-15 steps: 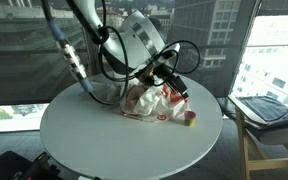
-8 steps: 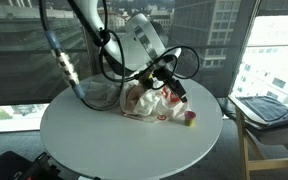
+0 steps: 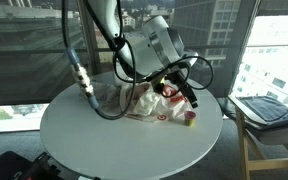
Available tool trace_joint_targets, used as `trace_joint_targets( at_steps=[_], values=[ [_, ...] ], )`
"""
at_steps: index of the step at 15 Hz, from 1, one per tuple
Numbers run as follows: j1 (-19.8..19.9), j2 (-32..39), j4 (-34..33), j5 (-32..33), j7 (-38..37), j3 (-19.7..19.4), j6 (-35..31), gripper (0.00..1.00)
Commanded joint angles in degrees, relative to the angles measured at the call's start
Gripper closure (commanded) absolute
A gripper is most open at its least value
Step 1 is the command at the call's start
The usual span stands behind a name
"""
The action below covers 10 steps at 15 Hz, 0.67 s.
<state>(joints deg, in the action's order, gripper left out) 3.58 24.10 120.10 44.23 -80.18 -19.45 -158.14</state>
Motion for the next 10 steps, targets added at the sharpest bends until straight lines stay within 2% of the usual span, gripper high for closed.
trace_joint_targets(
  at_steps=[1, 10],
  values=[
    [-0.6, 6.5, -5.5, -2.0, -1.9, -1.2, -3.1, 0.00],
    [-1.6, 17.2, -13.0, -14.9, 1.7, -3.1, -2.7, 0.00]
  ],
)
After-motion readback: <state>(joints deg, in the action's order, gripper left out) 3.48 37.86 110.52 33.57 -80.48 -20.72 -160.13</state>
